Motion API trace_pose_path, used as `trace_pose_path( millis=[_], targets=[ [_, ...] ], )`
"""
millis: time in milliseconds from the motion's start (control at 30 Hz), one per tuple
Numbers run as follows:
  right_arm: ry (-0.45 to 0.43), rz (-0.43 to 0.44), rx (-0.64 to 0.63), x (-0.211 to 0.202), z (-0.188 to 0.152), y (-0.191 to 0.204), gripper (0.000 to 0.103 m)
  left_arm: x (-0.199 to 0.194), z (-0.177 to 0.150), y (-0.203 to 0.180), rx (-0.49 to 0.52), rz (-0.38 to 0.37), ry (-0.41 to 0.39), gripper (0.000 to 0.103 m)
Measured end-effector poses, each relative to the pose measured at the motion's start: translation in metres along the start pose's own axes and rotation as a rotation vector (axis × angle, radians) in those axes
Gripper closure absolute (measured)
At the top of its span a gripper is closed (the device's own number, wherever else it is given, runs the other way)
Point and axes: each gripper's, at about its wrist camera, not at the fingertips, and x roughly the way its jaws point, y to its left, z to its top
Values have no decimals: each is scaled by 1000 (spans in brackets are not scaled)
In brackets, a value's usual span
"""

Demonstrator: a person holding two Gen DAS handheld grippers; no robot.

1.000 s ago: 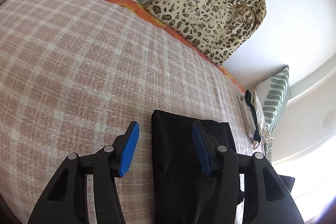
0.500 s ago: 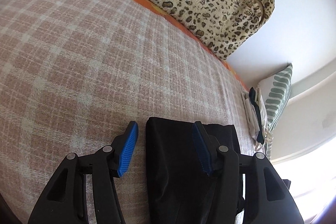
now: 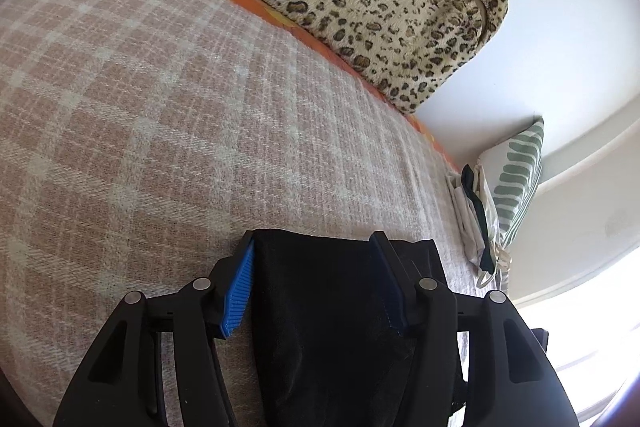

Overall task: Fold small clothes
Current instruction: 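Close the right tool on the black bundle's corner and lift it, then carry the lifted black bundle with the right tool toward the clothes stack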

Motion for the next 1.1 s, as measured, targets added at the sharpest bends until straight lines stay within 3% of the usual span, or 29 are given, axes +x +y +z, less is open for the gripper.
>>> trace_pose_path(
  millis=[100, 167, 233, 367, 567, 800, 1100],
  targets=[
    [-6, -16, -11, 5, -1, 4, 57, 5, -1, -8, 39, 23, 8, 52],
    [-9, -35, -32, 8, -3, 9, 58, 8, -2, -14, 75, 69, 6, 59],
    [-13, -60, -53, 10, -6, 13, 58, 11, -3, -18, 111, 117, 6, 76],
    [-25, -95, -68, 12, -11, 18, 61, 18, -7, -25, 167, 156, 17, 93],
    [-11, -184, -68, 18, -9, 20, 93, 16, -14, -49, 303, 224, -9, 96],
    [-28, -378, -222, 33, -8, 51, 95, 9, -24, -71, 440, 301, -69, 98],
    [-38, -493, -323, 44, -3, 62, 96, 0, -28, -82, 515, 335, -126, 98]
  ],
)
